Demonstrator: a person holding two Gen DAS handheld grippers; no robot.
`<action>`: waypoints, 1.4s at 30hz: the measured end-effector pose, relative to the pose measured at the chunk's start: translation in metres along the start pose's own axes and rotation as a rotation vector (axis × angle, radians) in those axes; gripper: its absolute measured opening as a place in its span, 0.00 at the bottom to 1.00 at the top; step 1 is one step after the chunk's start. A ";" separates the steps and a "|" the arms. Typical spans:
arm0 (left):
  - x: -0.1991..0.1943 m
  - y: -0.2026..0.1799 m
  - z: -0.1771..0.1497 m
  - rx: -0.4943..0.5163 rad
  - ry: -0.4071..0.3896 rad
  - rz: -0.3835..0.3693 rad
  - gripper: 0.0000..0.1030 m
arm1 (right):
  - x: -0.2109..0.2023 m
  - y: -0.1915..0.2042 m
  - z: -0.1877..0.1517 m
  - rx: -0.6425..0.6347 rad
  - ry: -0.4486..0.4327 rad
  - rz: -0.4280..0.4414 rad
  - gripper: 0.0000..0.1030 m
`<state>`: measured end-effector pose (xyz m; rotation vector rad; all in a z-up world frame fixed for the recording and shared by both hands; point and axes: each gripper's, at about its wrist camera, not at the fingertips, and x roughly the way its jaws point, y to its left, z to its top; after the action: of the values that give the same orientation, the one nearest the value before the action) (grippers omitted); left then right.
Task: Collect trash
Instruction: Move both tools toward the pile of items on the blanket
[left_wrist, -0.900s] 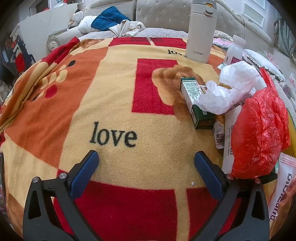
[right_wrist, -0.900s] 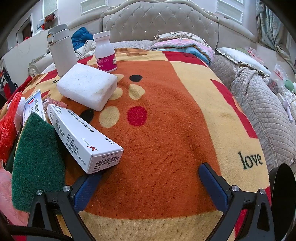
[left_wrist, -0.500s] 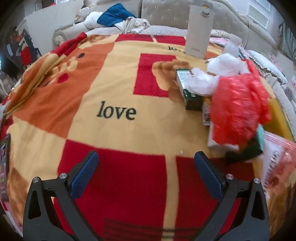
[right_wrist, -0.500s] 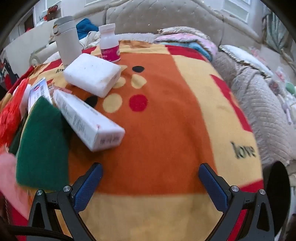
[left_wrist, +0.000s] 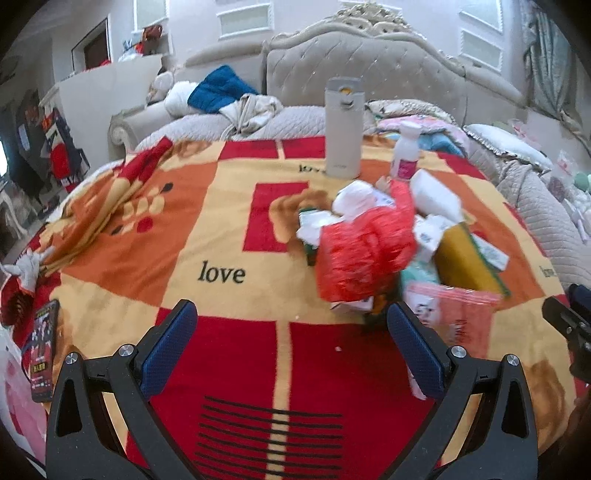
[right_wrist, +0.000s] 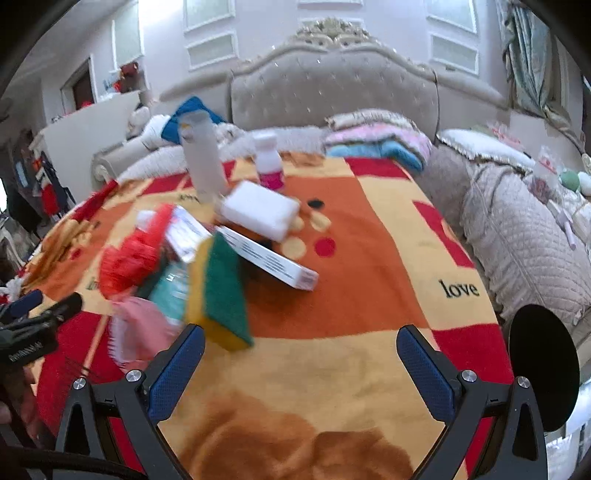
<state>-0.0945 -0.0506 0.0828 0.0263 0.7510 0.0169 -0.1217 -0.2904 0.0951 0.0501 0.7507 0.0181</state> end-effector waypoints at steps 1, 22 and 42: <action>-0.004 -0.003 0.001 0.005 -0.009 0.000 0.99 | -0.002 0.002 0.000 -0.008 -0.008 -0.001 1.00; -0.026 -0.020 0.004 -0.012 -0.064 -0.030 0.99 | -0.026 0.012 0.009 -0.014 -0.117 0.019 1.00; -0.030 -0.015 0.007 -0.048 -0.098 -0.038 0.99 | -0.032 0.011 0.016 0.000 -0.151 0.031 1.00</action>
<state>-0.1114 -0.0665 0.1081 -0.0327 0.6524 -0.0030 -0.1341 -0.2808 0.1288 0.0628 0.5987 0.0436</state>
